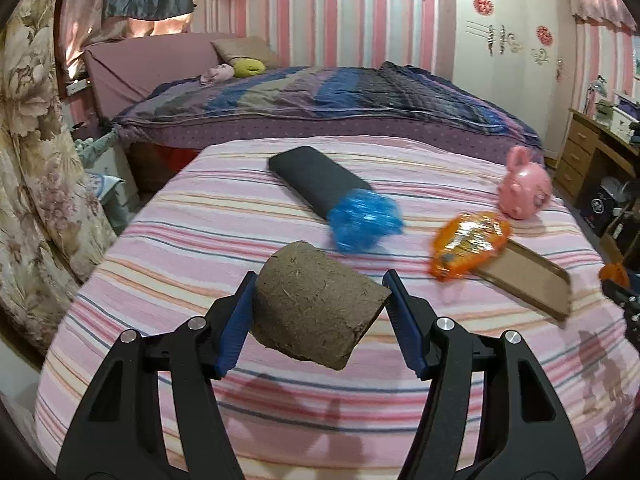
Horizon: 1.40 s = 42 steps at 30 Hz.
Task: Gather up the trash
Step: 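Grasp the orange ball on the wrapper with the right gripper while the left holds the tube, then carry the cardboard tube and orange ball over the blue basket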
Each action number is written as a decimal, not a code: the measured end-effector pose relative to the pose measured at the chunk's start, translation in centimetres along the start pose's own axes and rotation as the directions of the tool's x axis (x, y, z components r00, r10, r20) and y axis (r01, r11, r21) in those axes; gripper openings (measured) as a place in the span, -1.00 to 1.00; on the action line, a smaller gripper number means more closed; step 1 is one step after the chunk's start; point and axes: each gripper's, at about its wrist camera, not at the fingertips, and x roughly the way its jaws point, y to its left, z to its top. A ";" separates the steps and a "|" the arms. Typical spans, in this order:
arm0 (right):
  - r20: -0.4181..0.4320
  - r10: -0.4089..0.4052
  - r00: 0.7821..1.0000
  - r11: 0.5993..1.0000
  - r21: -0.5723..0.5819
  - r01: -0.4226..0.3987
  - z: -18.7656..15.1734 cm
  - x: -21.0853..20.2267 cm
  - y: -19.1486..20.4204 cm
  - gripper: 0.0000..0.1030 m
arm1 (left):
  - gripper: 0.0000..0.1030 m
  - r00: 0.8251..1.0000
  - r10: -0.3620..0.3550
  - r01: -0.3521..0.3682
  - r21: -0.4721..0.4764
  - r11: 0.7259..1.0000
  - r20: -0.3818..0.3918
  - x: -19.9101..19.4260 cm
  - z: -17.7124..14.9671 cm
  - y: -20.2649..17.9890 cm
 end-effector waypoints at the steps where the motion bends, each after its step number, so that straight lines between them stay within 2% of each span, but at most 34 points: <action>1: -0.014 0.011 1.000 0.999 0.032 -0.010 -0.8 0.1 -0.9 -0.38 | 0.20 1.000 -0.002 0.002 0.004 1.000 0.006 -0.4 -0.3 -0.4; 9: 0.006 0.016 1.000 0.998 0.066 -0.017 -2.0 -0.2 -4.2 -0.38 | 0.20 1.000 0.005 -0.006 0.046 0.999 0.028 -2.4 -1.9 -3.8; 14: 0.034 -0.015 0.999 0.998 0.065 0.013 -2.2 -0.9 -5.4 -0.38 | 0.20 0.997 0.014 -0.021 0.093 0.995 0.070 -4.5 -1.8 -6.8; 19: 0.052 -0.054 0.997 0.996 0.080 0.050 -2.7 -2.3 -8.1 -0.38 | 0.20 0.996 -0.020 0.014 0.071 0.997 0.090 -5.9 -1.8 -9.7; 24: 0.053 -0.091 0.994 0.991 0.108 0.085 -3.0 -3.7 -10.4 -0.38 | 0.20 0.994 -0.038 0.027 0.101 0.995 0.106 -6.5 -1.7 -13.4; 33: 0.045 -0.201 0.979 0.961 0.203 0.188 -5.8 -6.6 -17.4 -0.38 | 0.20 0.982 -0.156 0.136 0.167 0.977 0.110 -7.6 -1.9 -21.5; 35: 0.038 -0.243 0.969 0.942 0.246 0.227 -6.8 -7.6 -19.7 -0.38 | 0.20 0.975 -0.191 0.171 0.171 0.970 0.109 -8.0 -1.9 -23.7; 42: -0.001 -0.314 0.949 0.900 0.317 0.298 -10.0 -9.4 -24.4 -0.38 | 0.20 0.948 -0.307 0.288 0.193 0.938 0.077 -8.7 -2.9 -30.8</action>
